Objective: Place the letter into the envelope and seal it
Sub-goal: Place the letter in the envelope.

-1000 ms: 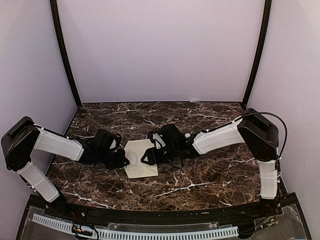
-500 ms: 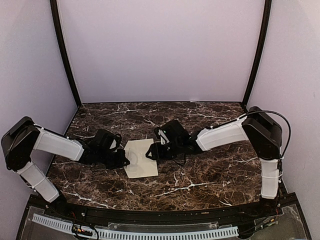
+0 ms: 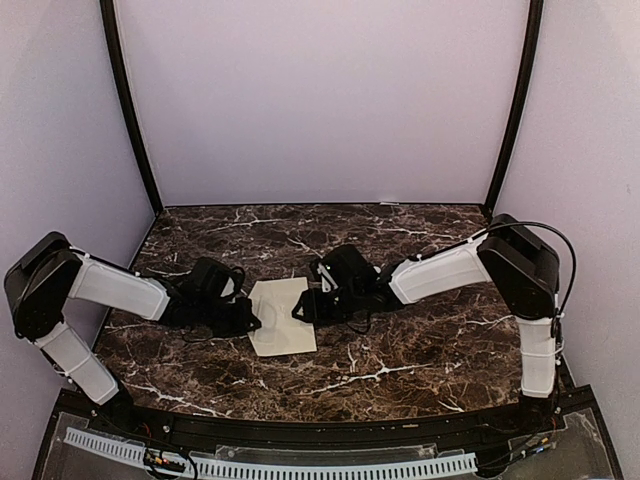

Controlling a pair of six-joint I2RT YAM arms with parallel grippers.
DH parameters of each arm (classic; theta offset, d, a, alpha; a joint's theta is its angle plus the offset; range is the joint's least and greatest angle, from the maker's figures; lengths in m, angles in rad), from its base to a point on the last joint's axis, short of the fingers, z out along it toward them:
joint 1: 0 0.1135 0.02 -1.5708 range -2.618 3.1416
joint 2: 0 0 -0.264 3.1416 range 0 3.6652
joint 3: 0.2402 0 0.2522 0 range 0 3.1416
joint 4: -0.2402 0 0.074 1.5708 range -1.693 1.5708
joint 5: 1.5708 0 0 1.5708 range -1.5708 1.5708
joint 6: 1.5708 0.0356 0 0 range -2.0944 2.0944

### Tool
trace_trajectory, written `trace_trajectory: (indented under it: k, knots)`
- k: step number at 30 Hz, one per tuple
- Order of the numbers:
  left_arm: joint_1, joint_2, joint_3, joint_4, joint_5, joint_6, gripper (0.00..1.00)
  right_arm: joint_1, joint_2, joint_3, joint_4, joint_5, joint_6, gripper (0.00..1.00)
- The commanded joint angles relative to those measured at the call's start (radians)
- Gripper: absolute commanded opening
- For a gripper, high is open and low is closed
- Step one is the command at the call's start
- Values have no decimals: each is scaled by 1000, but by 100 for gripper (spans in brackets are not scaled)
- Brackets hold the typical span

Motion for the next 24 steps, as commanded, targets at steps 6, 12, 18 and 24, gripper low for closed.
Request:
trace_trajectory:
  k: [6, 12, 18, 24]
  knots:
    - [-4, 33, 23, 45, 36, -14, 0, -4, 33, -7, 9, -22, 19, 60]
    - [-10, 47, 30, 56, 46, -20, 0, -4, 36, -7, 16, -30, 21, 60]
    - [-25, 69, 41, 77, 59, -36, 0, -2, 38, -9, 22, -40, 23, 59]
    - [-37, 95, 54, 92, 72, -45, 0, -2, 35, -10, 22, -39, 24, 59]
